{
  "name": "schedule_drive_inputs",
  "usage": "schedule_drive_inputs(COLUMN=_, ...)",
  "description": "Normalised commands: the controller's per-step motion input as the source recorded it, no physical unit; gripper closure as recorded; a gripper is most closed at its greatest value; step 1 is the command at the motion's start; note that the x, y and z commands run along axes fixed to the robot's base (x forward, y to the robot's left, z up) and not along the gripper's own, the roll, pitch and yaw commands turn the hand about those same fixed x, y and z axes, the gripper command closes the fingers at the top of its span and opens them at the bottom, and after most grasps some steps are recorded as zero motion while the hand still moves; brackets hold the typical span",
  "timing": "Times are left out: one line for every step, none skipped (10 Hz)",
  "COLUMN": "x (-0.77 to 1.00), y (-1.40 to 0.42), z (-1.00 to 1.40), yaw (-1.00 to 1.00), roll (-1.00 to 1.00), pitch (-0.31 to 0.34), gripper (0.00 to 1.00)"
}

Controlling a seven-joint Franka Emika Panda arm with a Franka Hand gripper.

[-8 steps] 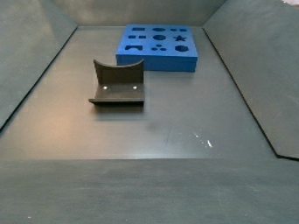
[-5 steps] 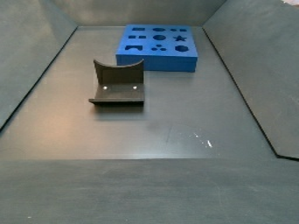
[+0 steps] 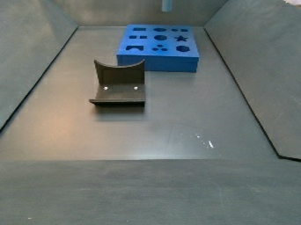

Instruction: Insert the oval object.

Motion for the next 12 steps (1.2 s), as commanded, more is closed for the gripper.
schedule_drive_inputs(x=0.0, y=-0.09, z=-0.25, yaw=-0.97, roll=-0.05, pitch=-0.01, gripper=1.0)
schedule_drive_inputs(x=0.02, y=-0.05, z=-0.23, yaw=-1.0, roll=-0.03, pitch=0.0, gripper=1.0)
schedule_drive_inputs(x=0.12, y=-0.01, z=-0.26, yaw=-0.96, roll=0.0, pitch=0.0, gripper=1.0)
schedule_drive_inputs(x=0.07, y=0.0, z=-0.31, yaw=-1.0, roll=0.0, pitch=0.0, gripper=1.0)
schedule_drive_inputs(x=0.0, y=0.0, z=-0.35, yaw=-1.0, roll=0.0, pitch=0.0, gripper=1.0)
schedule_drive_inputs(x=0.0, y=0.0, z=-0.35, yaw=-1.0, roll=0.0, pitch=0.0, gripper=1.0)
schedule_drive_inputs(x=0.0, y=0.0, z=-0.35, yaw=-1.0, roll=0.0, pitch=0.0, gripper=1.0)
schedule_drive_inputs(x=0.0, y=0.0, z=-0.3, yaw=-1.0, roll=0.0, pitch=0.0, gripper=1.0)
schedule_drive_inputs(x=0.0, y=-0.01, z=-0.15, yaw=-1.0, roll=0.0, pitch=0.0, gripper=1.0)
schedule_drive_inputs(x=0.01, y=-0.07, z=-0.05, yaw=-1.0, roll=0.0, pitch=0.0, gripper=1.0)
schedule_drive_inputs(x=0.15, y=-0.08, z=-0.08, yaw=-0.89, roll=0.0, pitch=0.0, gripper=1.0)
schedule_drive_inputs(x=0.13, y=-0.07, z=-0.09, yaw=-0.91, roll=0.0, pitch=0.0, gripper=1.0)
